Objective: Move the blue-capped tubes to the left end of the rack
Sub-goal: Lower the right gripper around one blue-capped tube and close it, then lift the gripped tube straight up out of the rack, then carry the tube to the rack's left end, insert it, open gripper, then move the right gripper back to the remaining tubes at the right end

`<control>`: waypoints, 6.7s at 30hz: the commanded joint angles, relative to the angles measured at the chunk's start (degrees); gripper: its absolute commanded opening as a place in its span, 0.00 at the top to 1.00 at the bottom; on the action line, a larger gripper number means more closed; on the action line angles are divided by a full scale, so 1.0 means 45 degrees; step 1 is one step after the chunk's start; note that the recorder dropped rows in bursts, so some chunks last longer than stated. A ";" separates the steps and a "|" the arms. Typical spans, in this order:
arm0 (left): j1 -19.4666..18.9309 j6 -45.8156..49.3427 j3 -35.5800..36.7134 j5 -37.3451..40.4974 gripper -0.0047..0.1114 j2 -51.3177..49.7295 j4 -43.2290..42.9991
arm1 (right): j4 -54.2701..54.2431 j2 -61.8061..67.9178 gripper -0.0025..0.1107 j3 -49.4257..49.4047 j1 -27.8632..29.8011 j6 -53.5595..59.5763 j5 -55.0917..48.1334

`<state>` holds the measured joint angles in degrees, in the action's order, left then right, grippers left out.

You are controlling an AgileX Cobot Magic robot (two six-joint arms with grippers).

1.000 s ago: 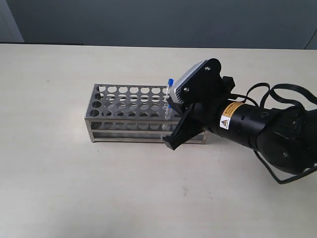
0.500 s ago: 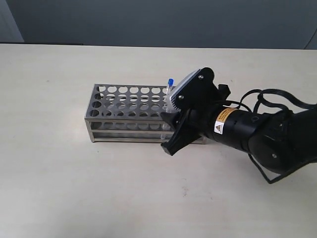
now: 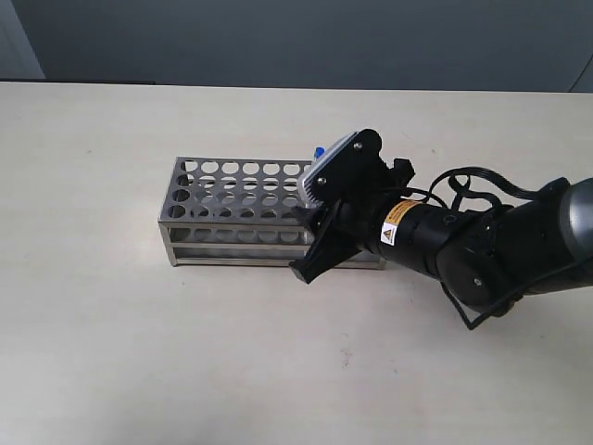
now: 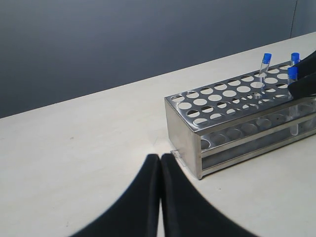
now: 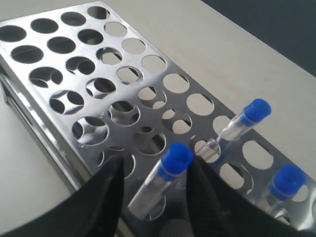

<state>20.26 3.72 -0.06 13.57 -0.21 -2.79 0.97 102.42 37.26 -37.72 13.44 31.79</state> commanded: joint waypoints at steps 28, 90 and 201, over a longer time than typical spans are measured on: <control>0.0087 -0.0047 0.0013 -0.0048 0.96 0.0047 0.0016 | -0.0715 -0.2052 0.99 0.0054 0.0007 0.1446 0.0786; 0.0087 -0.0047 0.0013 -0.0048 0.96 0.0047 0.0016 | 1.1913 0.2059 0.99 0.7935 -0.0012 -1.1797 -0.0497; 0.0087 -0.0047 0.0013 0.0050 0.96 0.0047 -0.1938 | 0.5219 -0.3626 0.57 -0.2375 0.3957 -0.4625 0.0791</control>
<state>20.26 3.72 -0.06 13.68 -0.21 -11.76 26.97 86.44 29.49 -21.44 -11.57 30.45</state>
